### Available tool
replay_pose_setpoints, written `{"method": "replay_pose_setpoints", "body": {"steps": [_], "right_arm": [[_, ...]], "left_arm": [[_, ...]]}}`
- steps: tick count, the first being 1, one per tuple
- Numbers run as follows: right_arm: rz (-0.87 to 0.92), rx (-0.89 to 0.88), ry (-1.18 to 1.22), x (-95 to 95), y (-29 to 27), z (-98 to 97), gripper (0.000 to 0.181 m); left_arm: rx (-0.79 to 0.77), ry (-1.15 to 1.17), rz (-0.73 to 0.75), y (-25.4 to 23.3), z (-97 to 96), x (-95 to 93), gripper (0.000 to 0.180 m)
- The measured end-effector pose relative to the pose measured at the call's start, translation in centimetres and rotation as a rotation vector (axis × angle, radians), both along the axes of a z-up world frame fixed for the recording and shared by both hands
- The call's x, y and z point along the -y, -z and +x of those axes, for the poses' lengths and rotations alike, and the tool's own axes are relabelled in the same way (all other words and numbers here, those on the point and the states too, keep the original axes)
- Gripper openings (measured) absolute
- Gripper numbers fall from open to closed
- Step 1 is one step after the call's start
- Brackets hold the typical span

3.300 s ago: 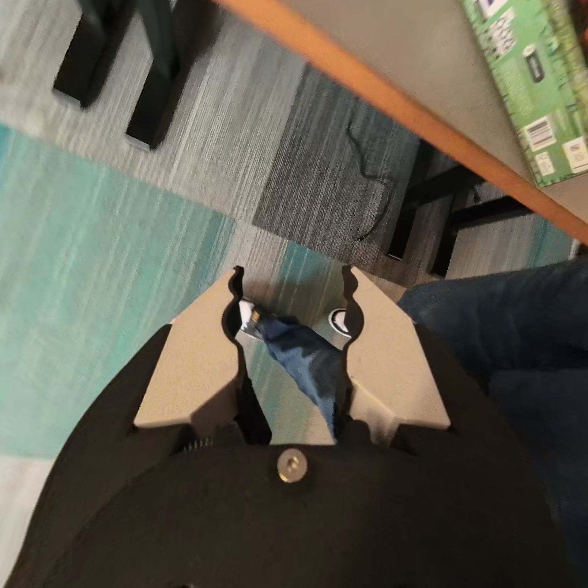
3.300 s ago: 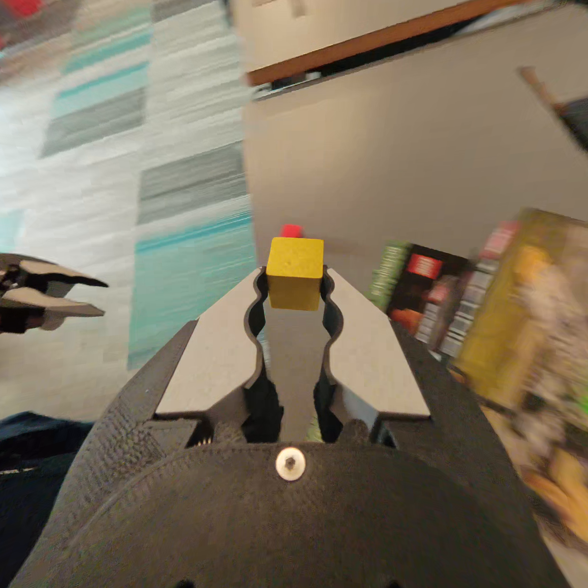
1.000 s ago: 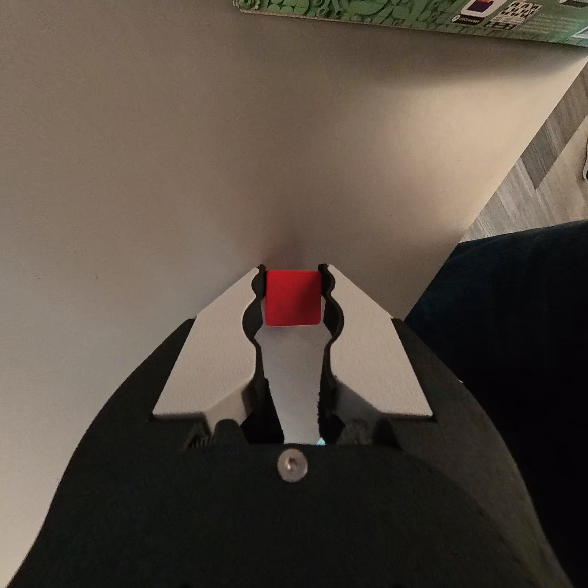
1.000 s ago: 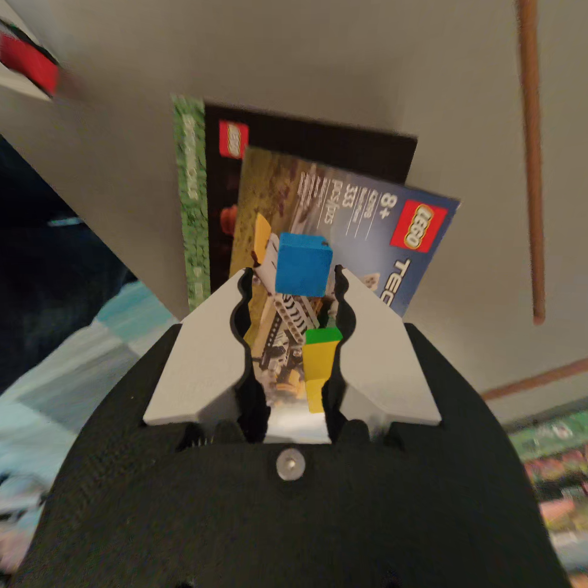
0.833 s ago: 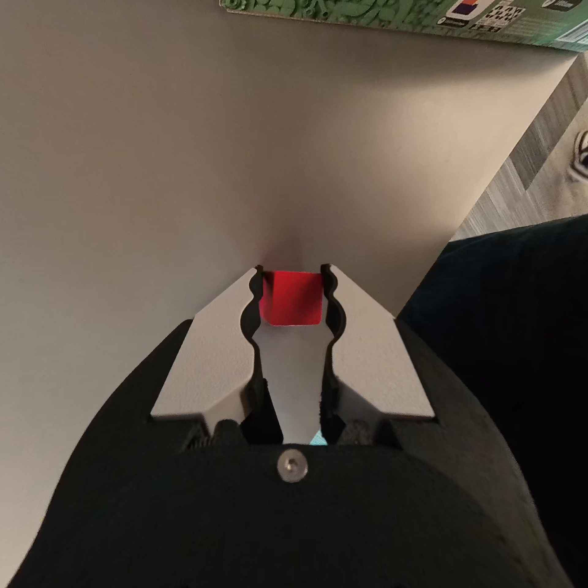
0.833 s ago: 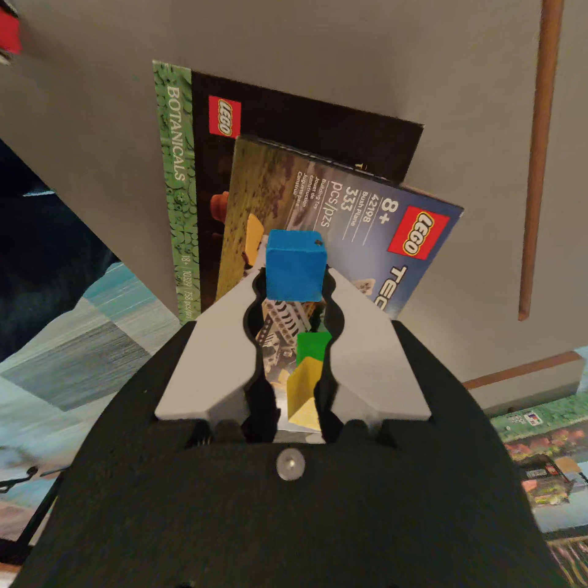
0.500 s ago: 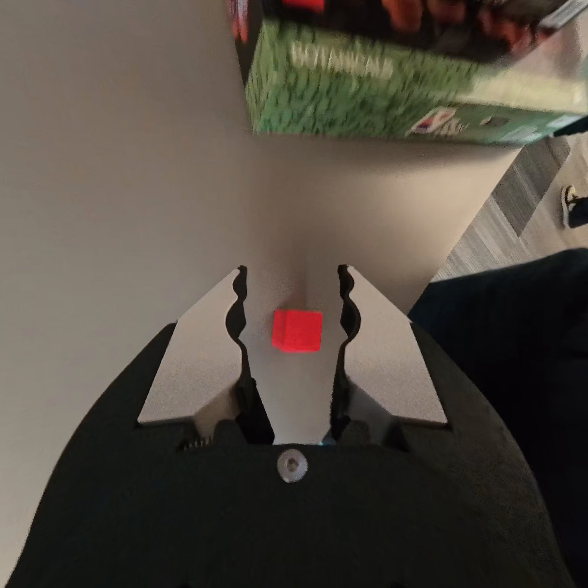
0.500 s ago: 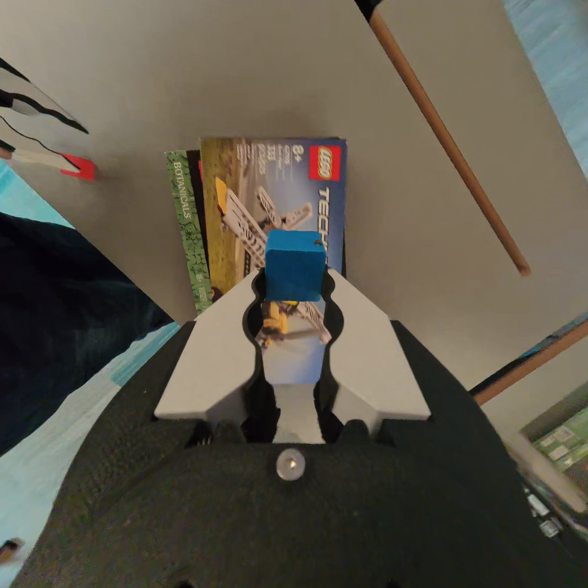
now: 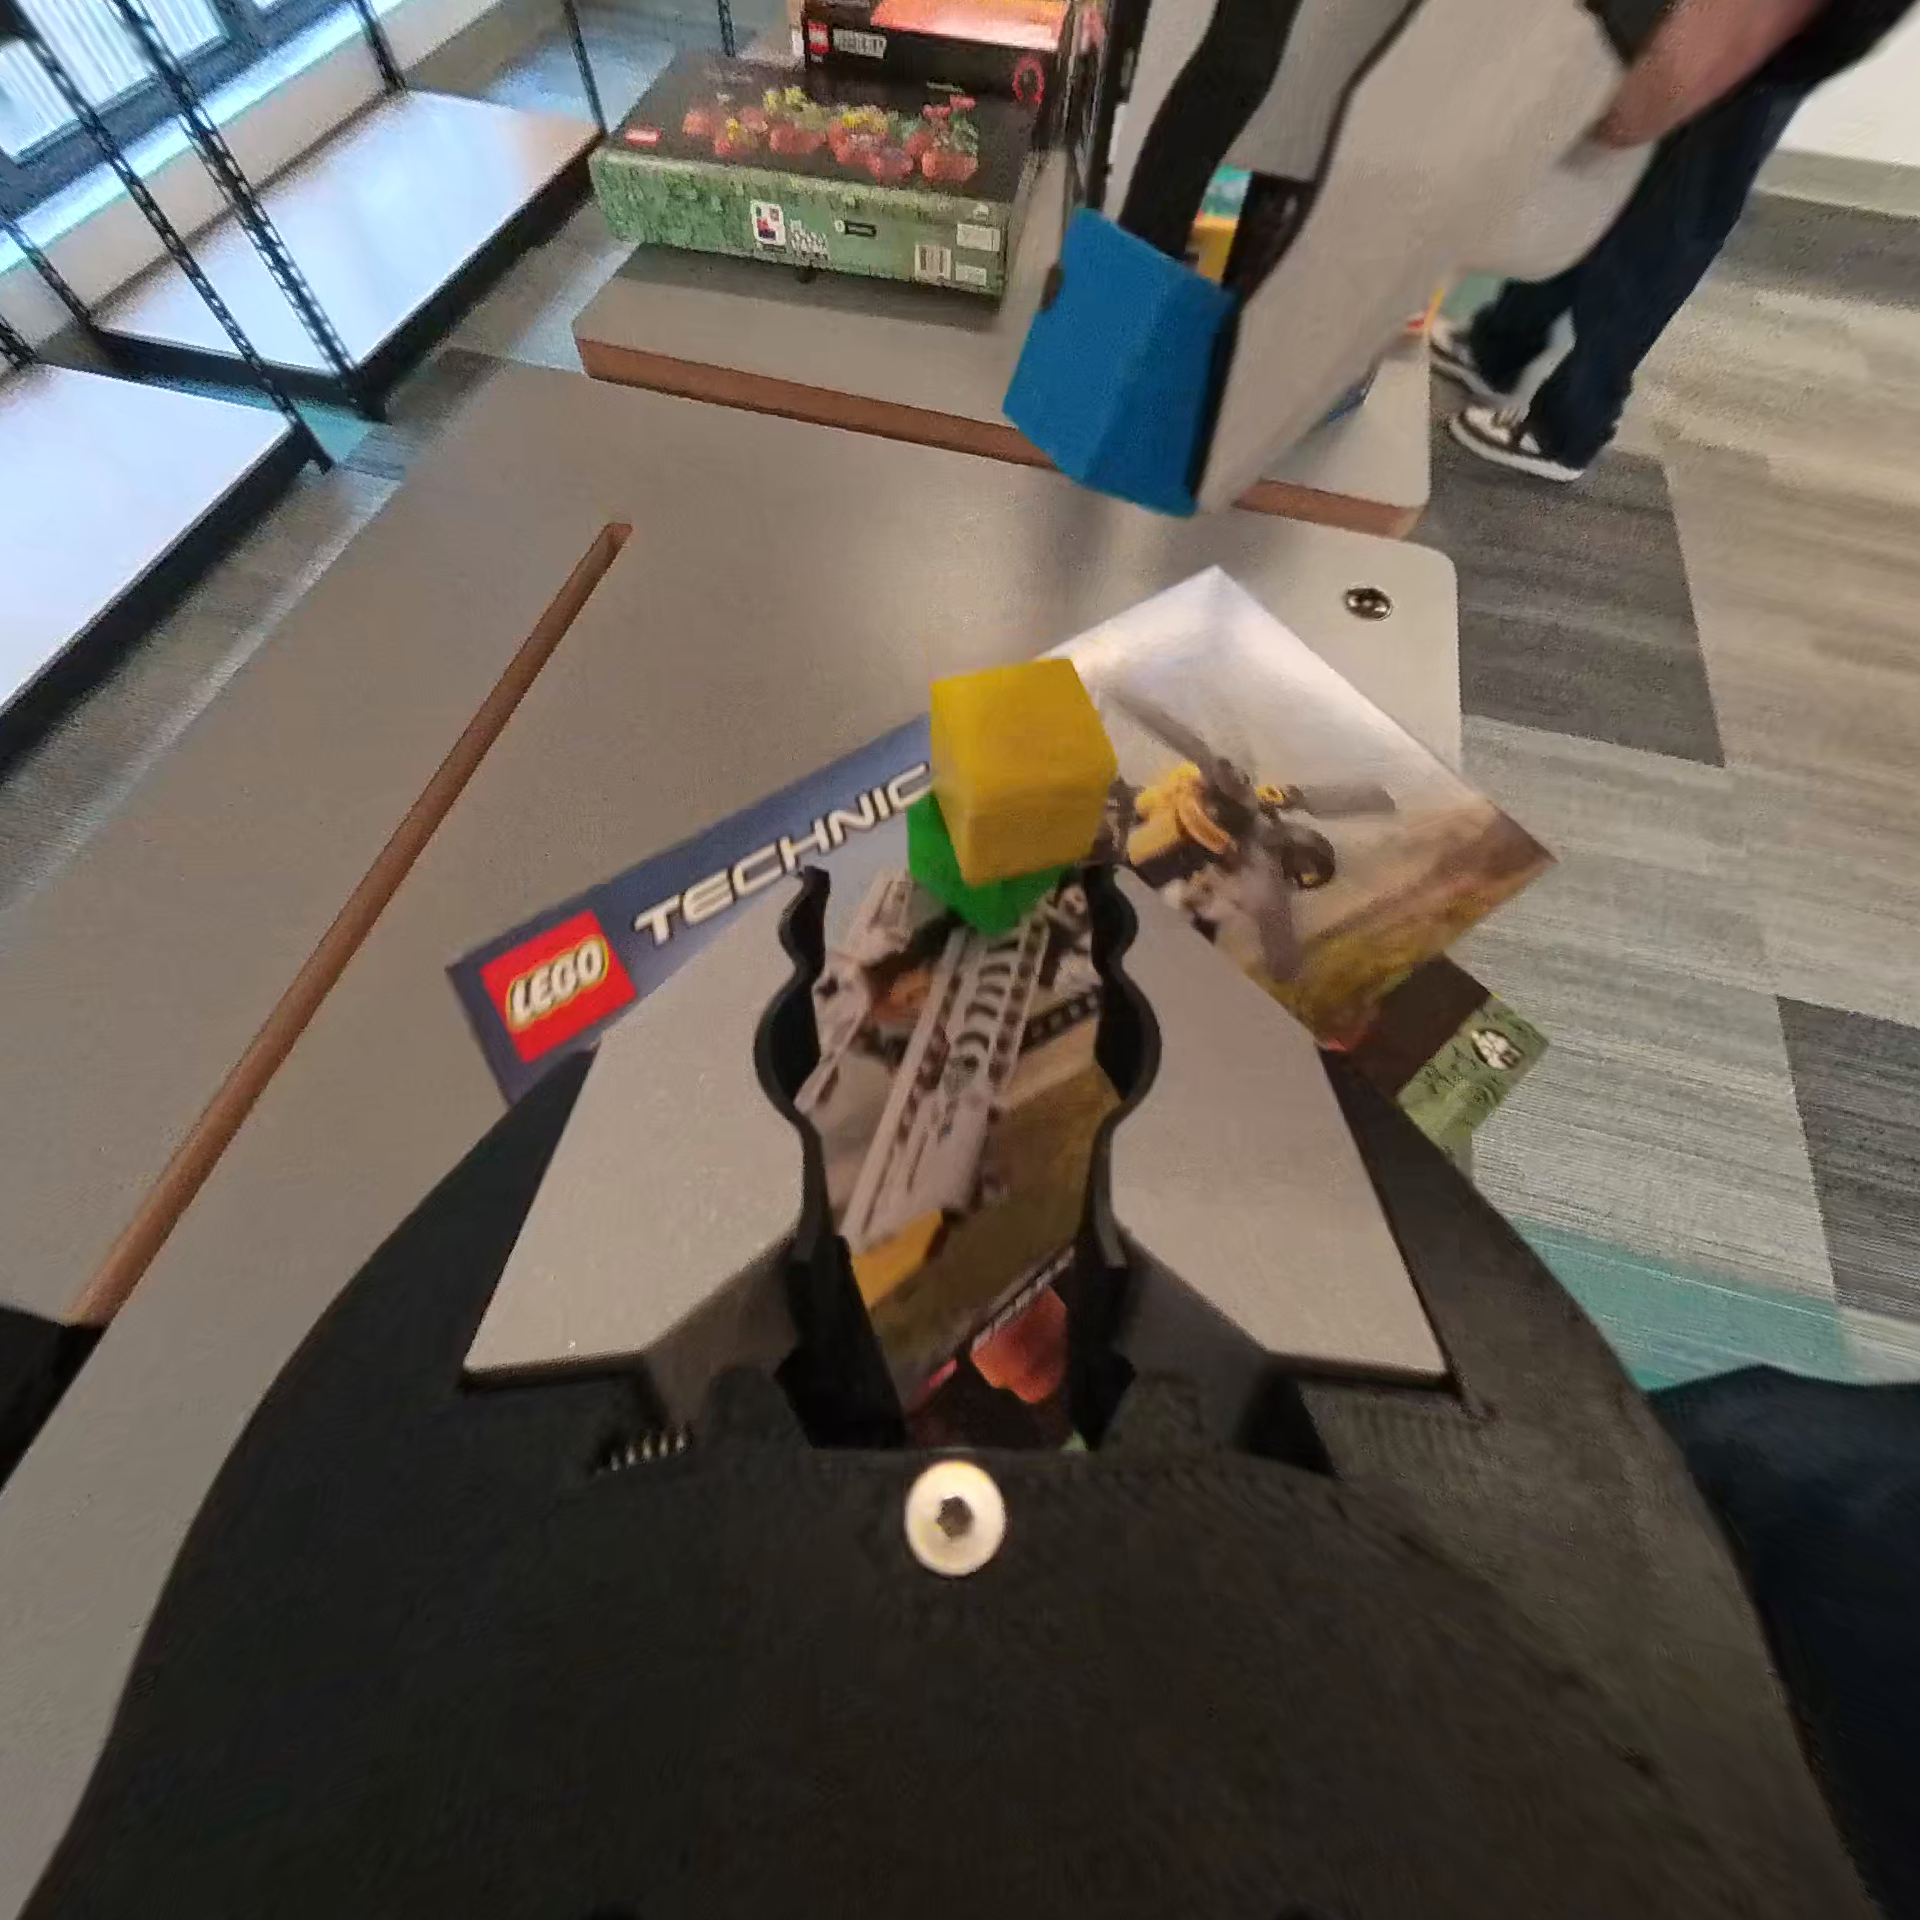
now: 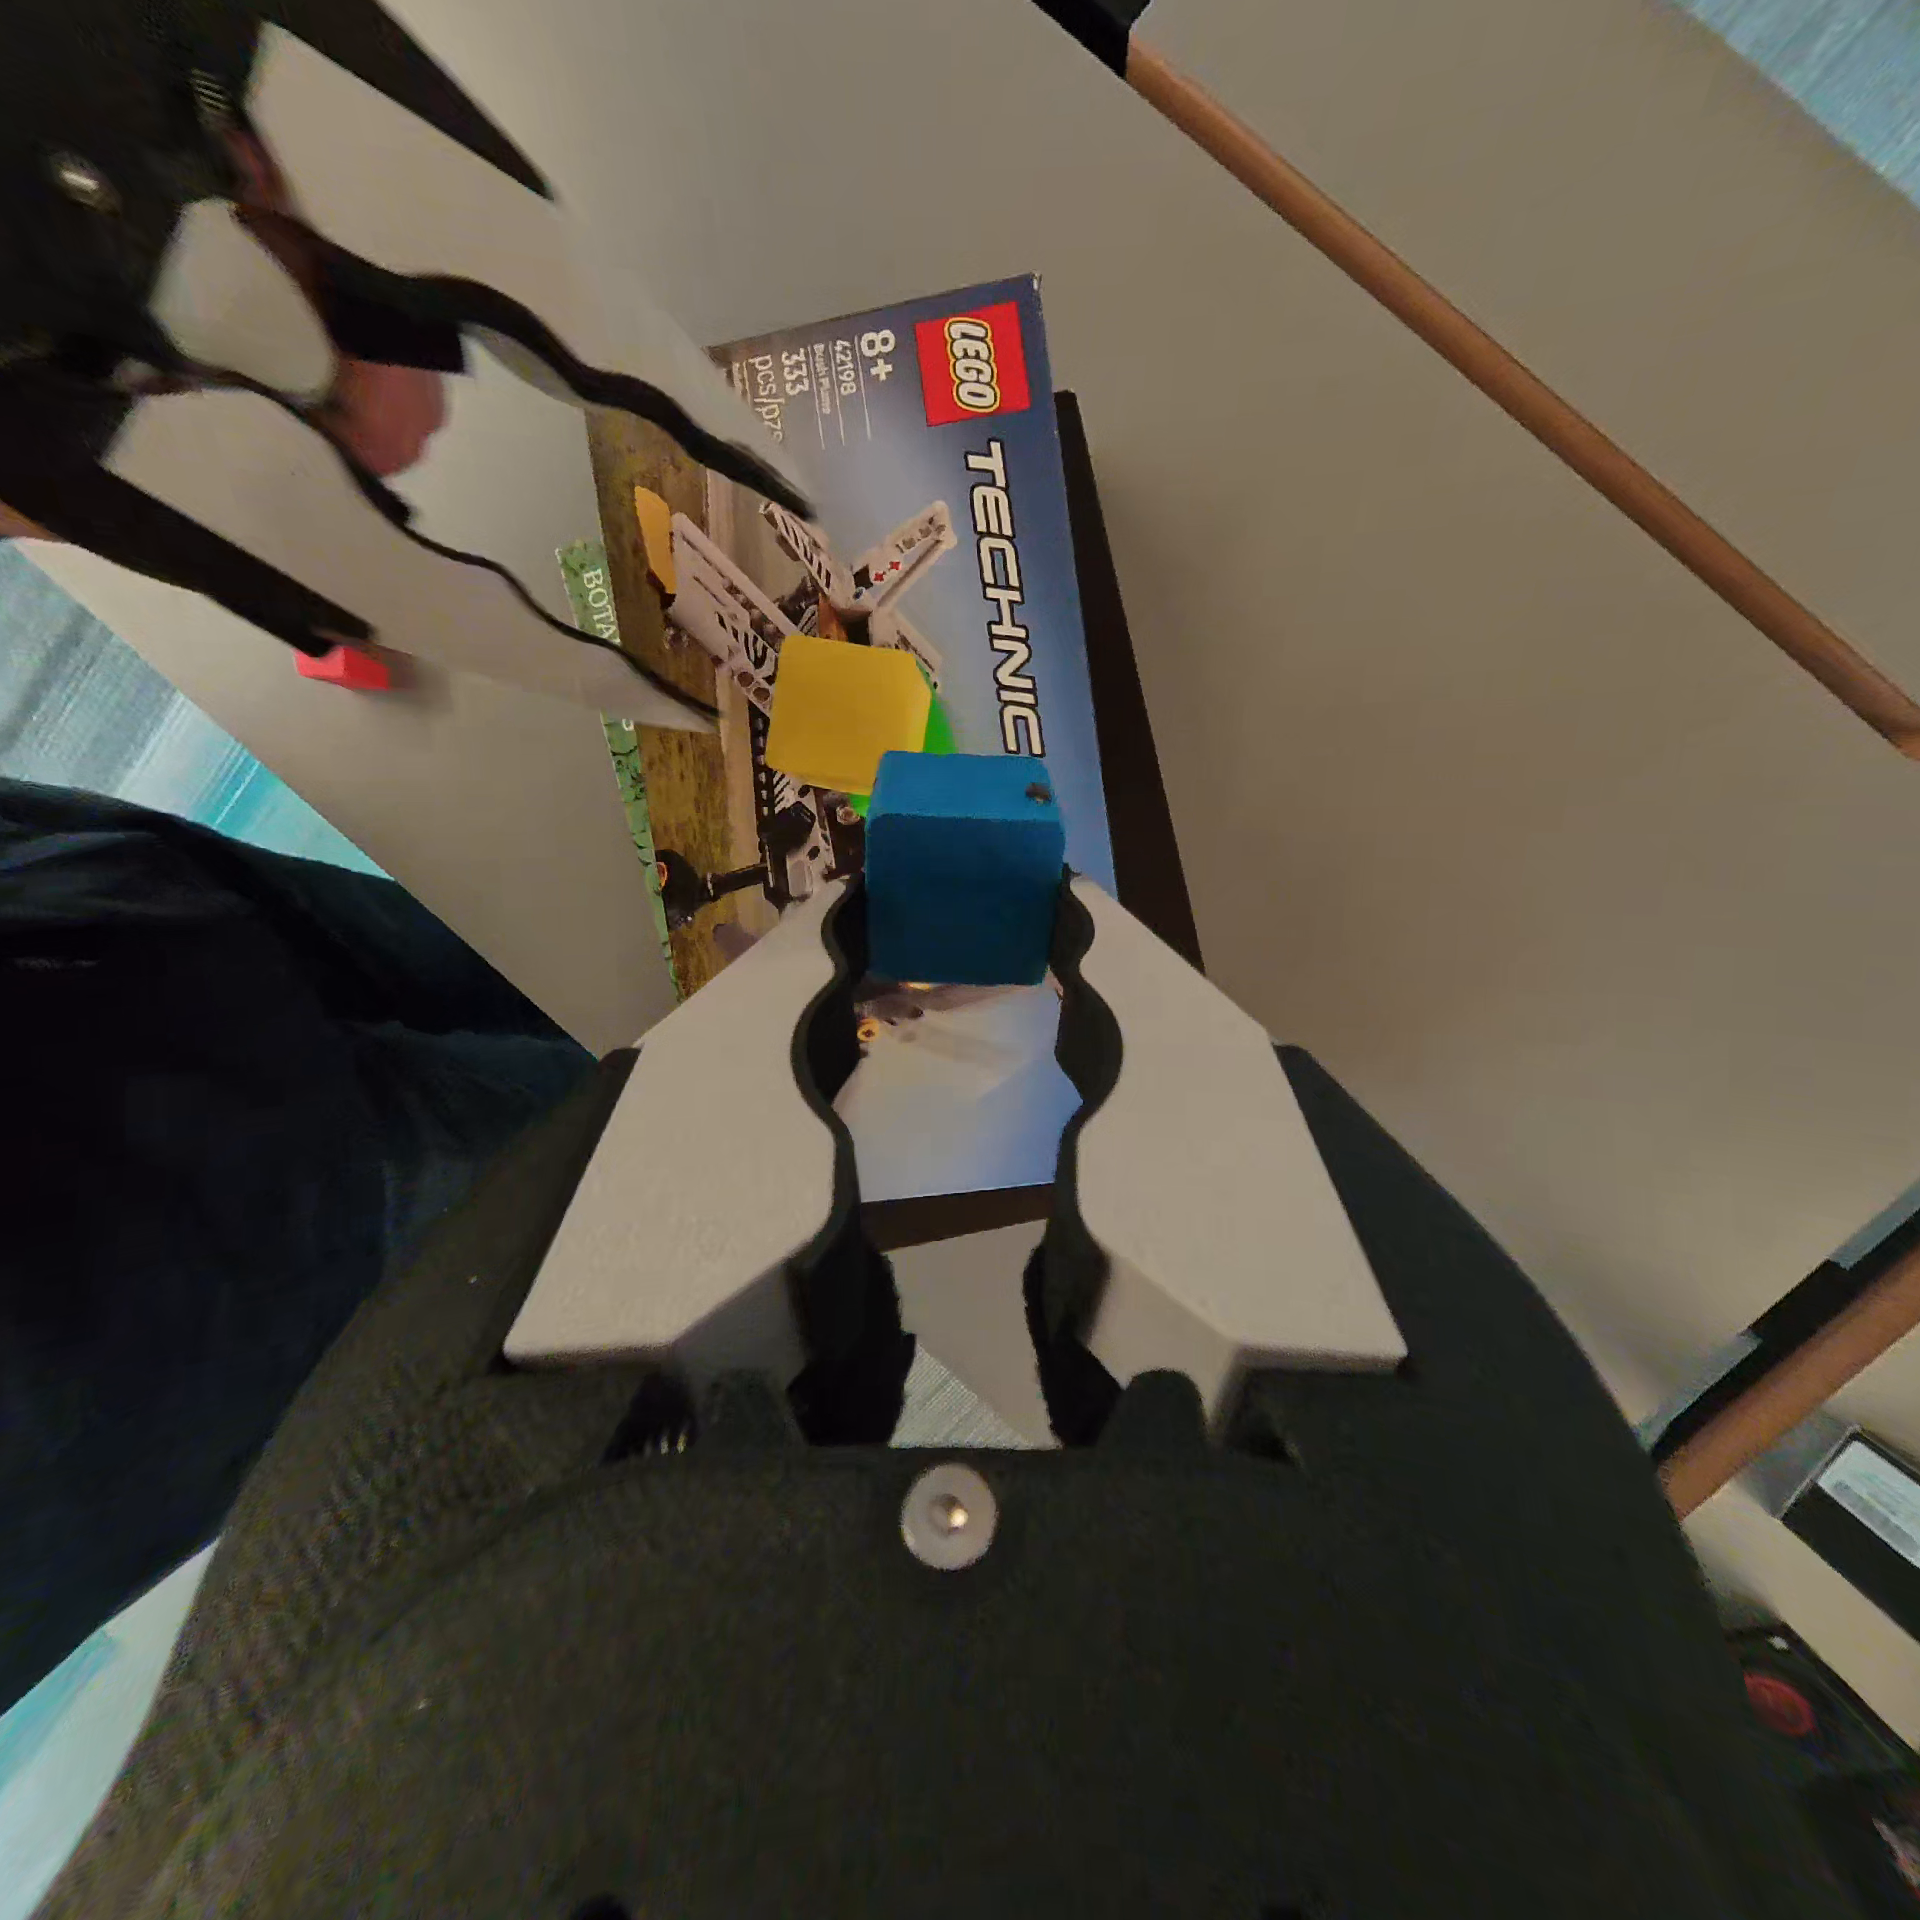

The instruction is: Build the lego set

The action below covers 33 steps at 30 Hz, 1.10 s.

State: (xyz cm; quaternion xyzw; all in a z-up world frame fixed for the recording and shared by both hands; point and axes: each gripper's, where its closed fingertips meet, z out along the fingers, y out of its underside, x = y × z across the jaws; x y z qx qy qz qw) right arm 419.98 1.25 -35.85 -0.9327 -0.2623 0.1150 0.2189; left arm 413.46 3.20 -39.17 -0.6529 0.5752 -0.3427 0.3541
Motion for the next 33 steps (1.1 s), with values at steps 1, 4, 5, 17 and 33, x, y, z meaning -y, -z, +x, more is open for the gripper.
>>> {"method": "replay_pose_setpoints", "body": {"steps": [1,4,5,17,33], "right_arm": [[0.005,-0.007,-0.015,-0.1,-0.1,-0.3,0.033],[0.022,-0.029,-0.069,-0.5,-0.1,-1.4,0.033],[0.02,-0.039,-0.085,-0.6,0.0,-1.7,0.034],[-0.064,0.022,-0.178,-0.8,0.9,-0.6,0.034],[-0.129,0.078,-0.32,-0.9,1.0,-2.2,0.033]], "left_arm": [[-0.003,0.006,-0.006,0.2,1.0,0.0,0.047],[-0.013,0.016,-0.017,1.0,2.5,0.3,0.044],[-0.013,0.017,-0.027,1.3,2.6,0.6,0.044],[-0.001,-0.019,-0.066,1.3,2.7,0.4,0.057],[0.029,0.038,-0.058,0.7,3.4,1.7,0.032]]}}
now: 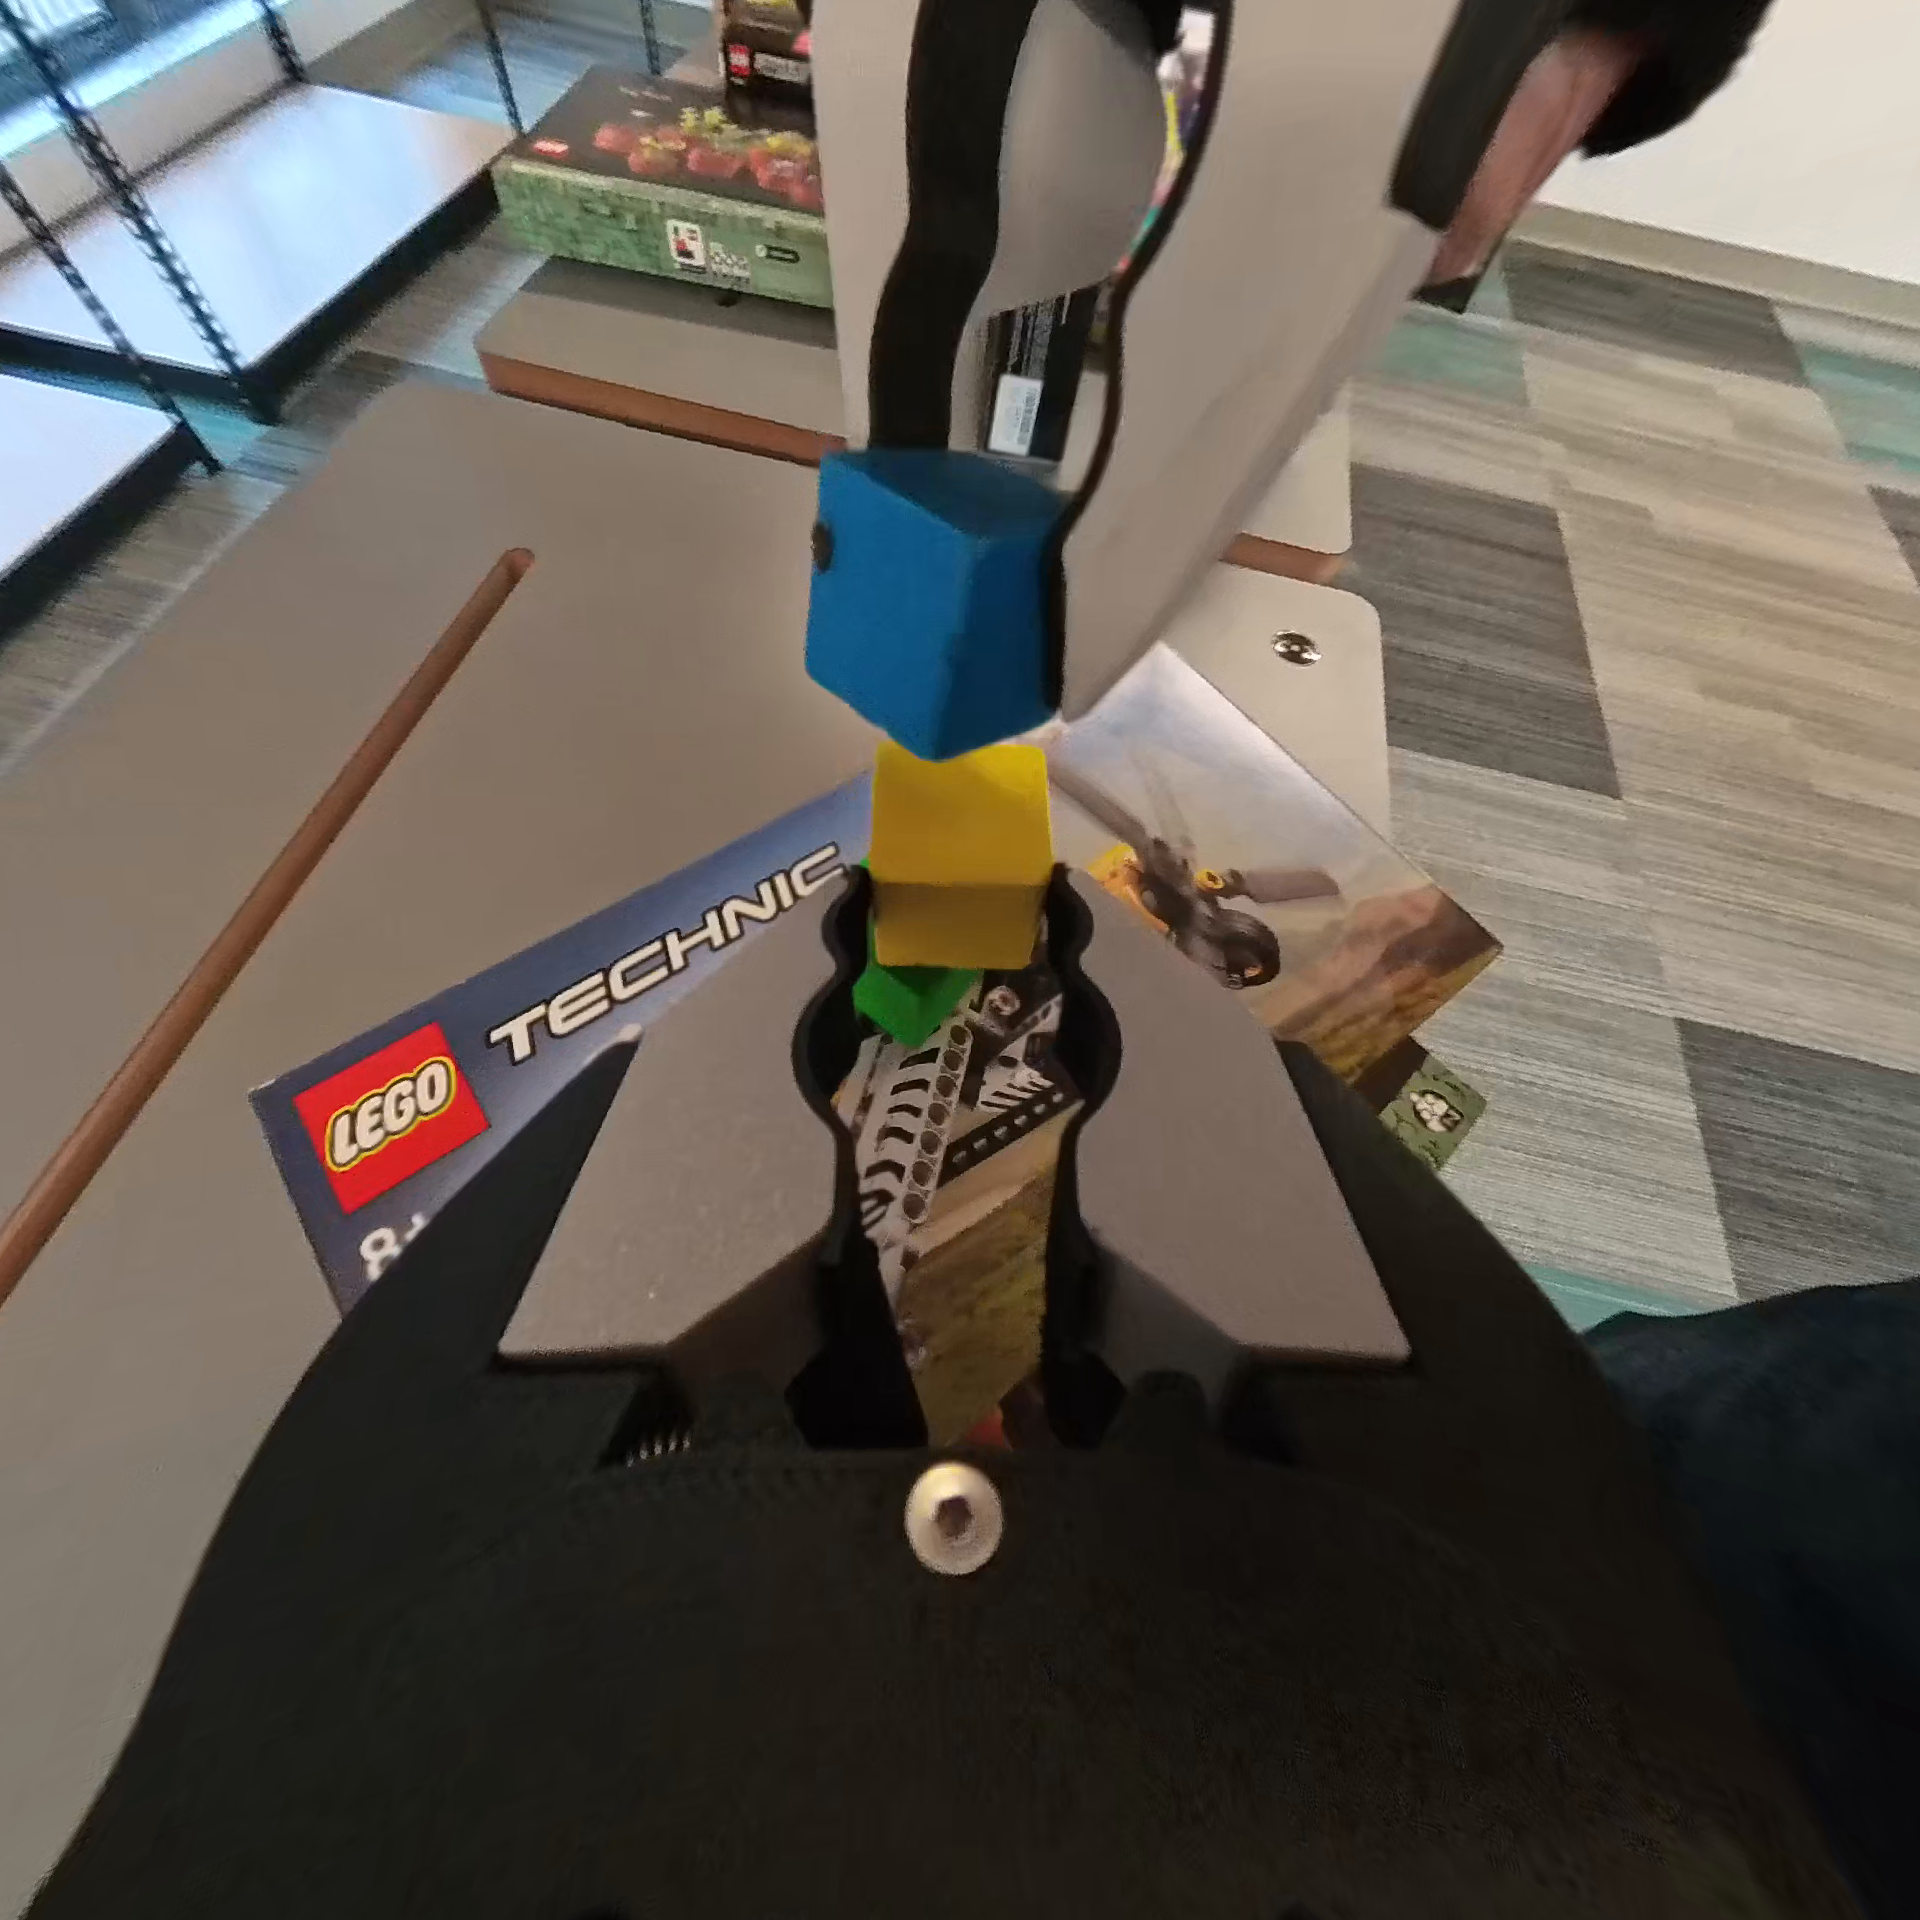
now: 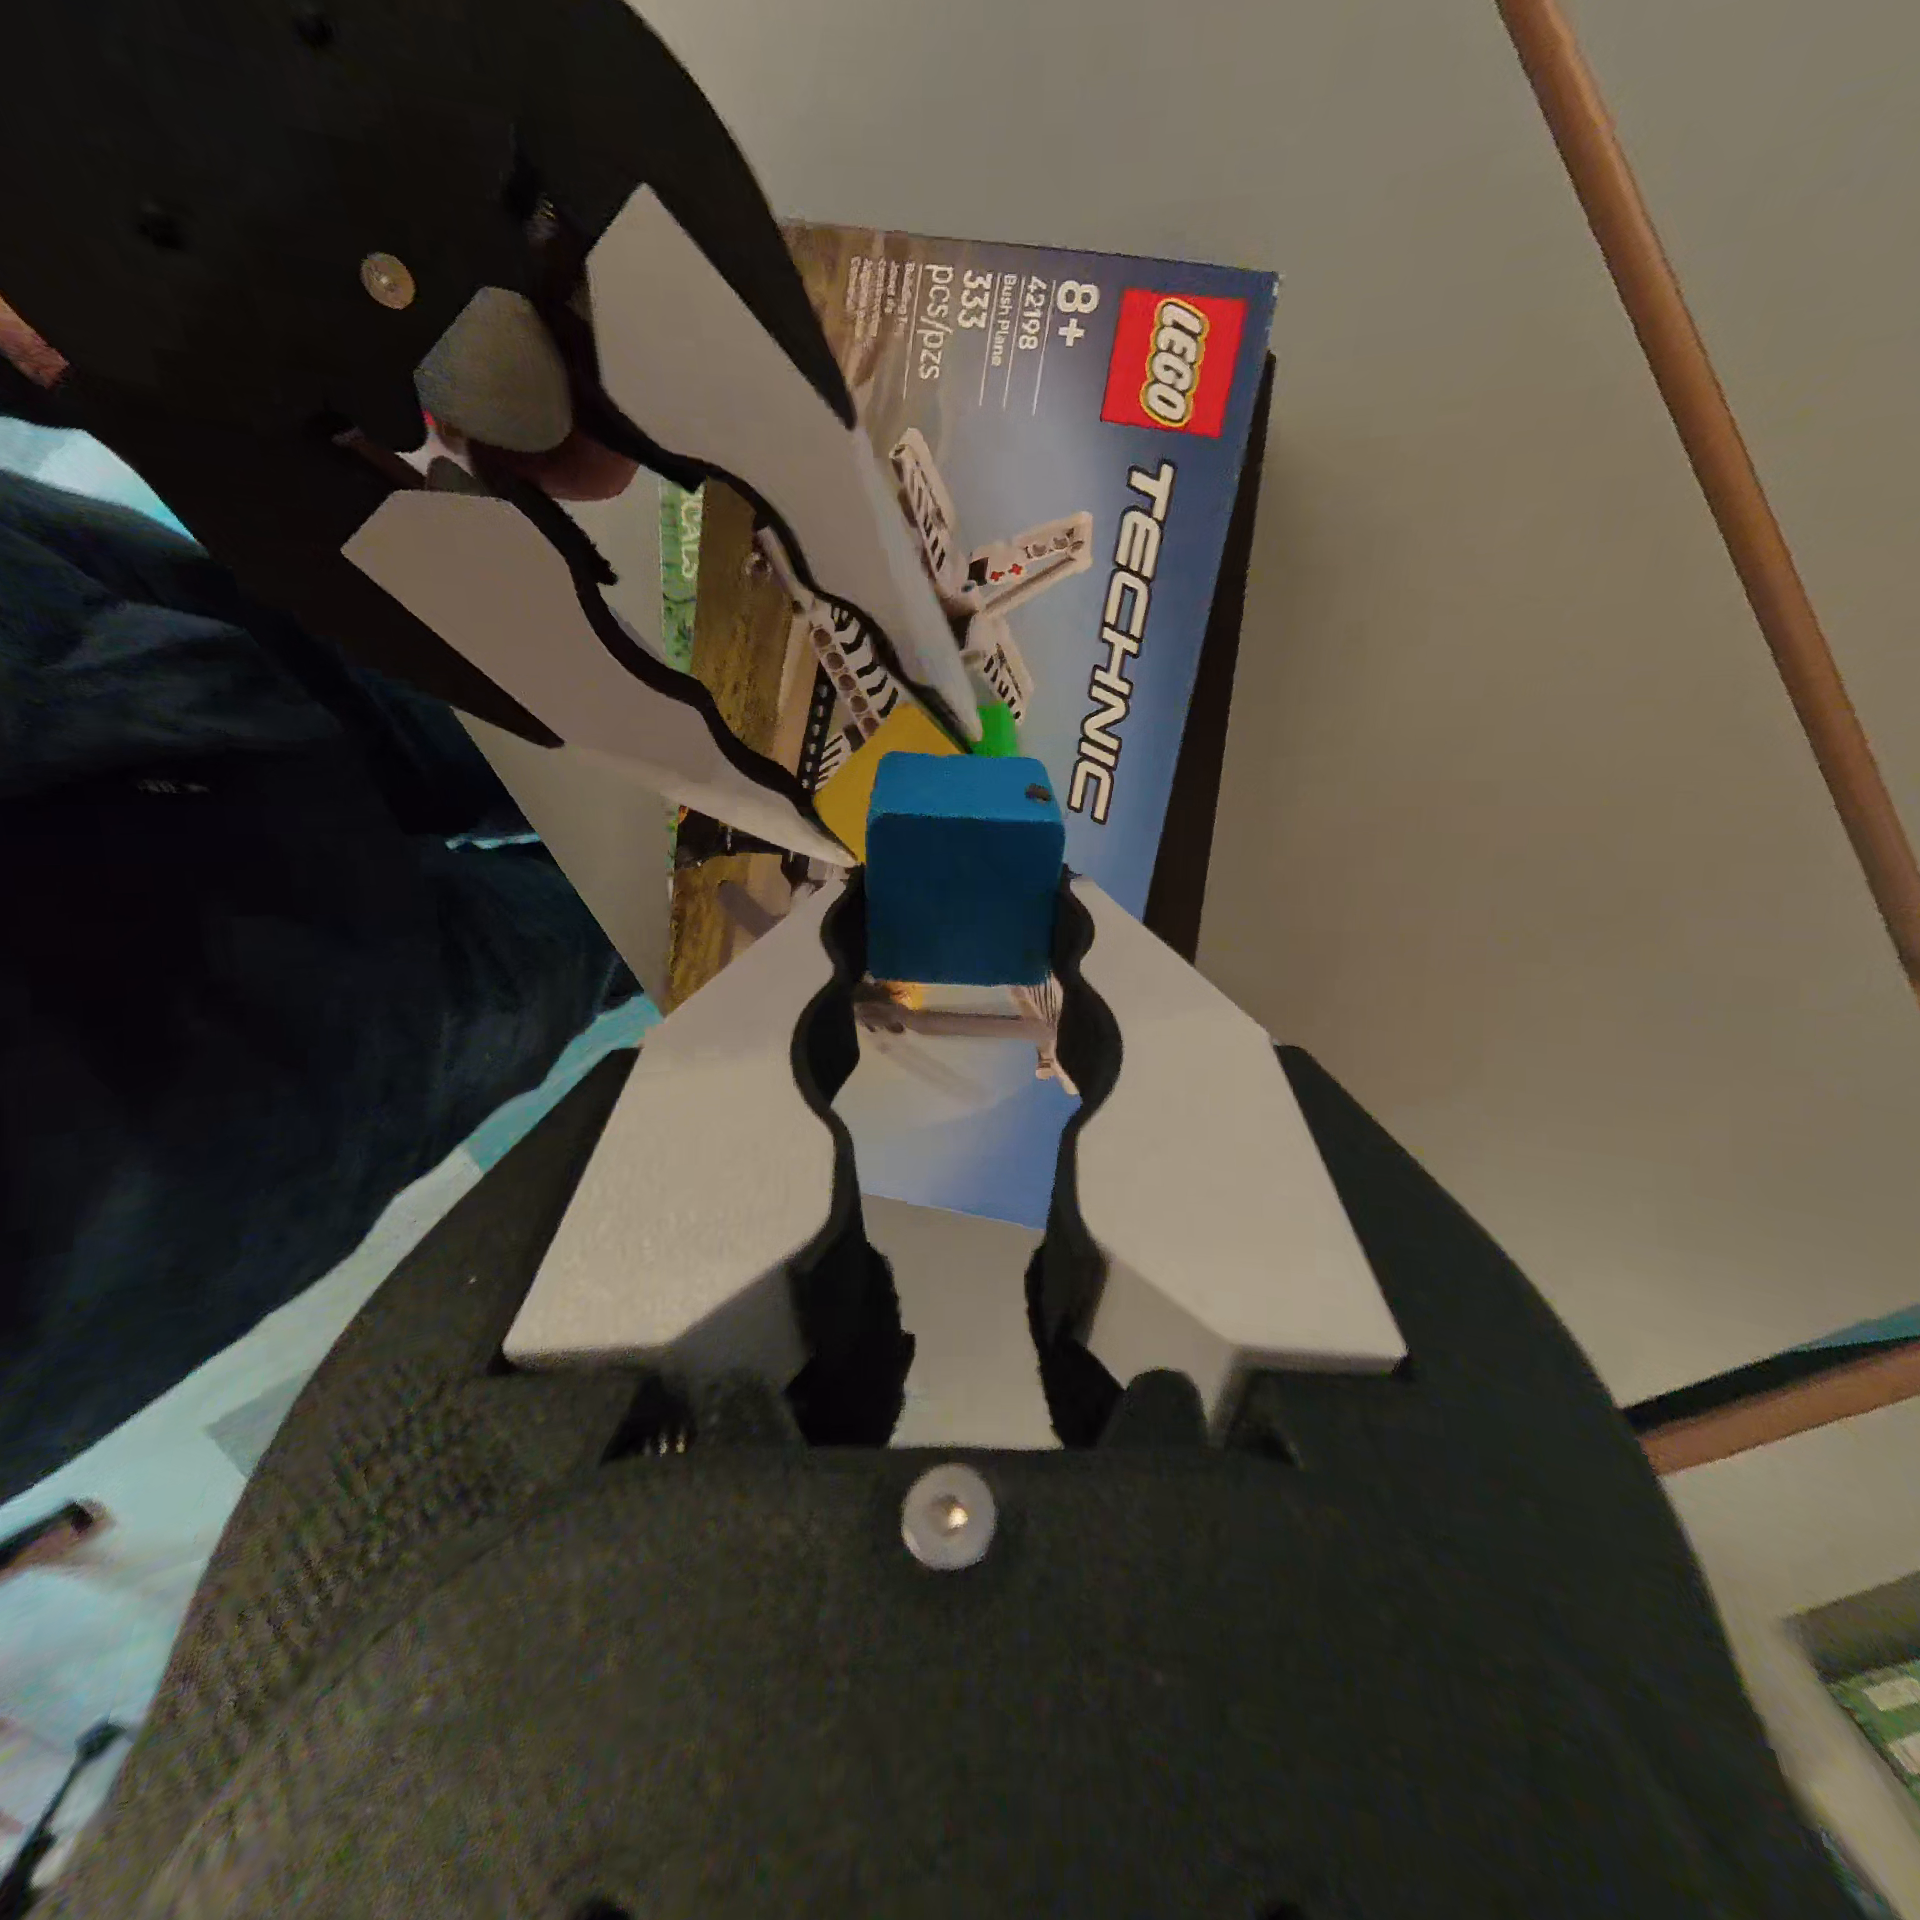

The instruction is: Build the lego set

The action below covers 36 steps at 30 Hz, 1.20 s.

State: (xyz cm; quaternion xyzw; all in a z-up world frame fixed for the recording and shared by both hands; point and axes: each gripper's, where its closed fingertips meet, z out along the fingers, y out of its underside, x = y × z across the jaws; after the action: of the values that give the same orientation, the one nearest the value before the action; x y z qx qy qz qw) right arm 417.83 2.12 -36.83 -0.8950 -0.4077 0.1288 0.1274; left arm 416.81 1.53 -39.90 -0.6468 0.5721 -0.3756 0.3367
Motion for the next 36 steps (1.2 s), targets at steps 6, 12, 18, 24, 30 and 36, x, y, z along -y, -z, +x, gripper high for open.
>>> {"method": "replay_pose_setpoints", "body": {"steps": [6,12,18,24,30,36], "right_arm": [[-0.041,0.056,-0.044,0.3,1.1,-1.1,0.034],[-0.041,0.019,-0.024,0.0,0.8,-1.7,0.034],[-0.043,-0.009,0.003,-0.2,0.8,-1.8,0.036],[0.033,-0.119,0.064,-0.3,-1.4,-1.6,0.045],[0.139,-0.19,0.15,-0.5,-2.6,-0.2,0.044],[0.183,-0.224,0.179,-0.8,-2.6,-0.6,0.039]], "left_arm": [[0.017,-0.026,-0.018,0.3,-0.1,-0.4,0.036],[0.013,-0.025,0.004,0.4,-0.2,-0.7,0.03],[0.012,-0.022,-0.028,0.6,-0.6,-0.6,0.045],[-0.02,-0.099,-0.029,-0.1,-7.0,-1.5,0.057],[-0.319,-0.309,-0.209,8.4,-23.5,-0.2,0.058],[-0.599,-0.388,-0.381,17.7,-34.4,7.3,0.062]]}}
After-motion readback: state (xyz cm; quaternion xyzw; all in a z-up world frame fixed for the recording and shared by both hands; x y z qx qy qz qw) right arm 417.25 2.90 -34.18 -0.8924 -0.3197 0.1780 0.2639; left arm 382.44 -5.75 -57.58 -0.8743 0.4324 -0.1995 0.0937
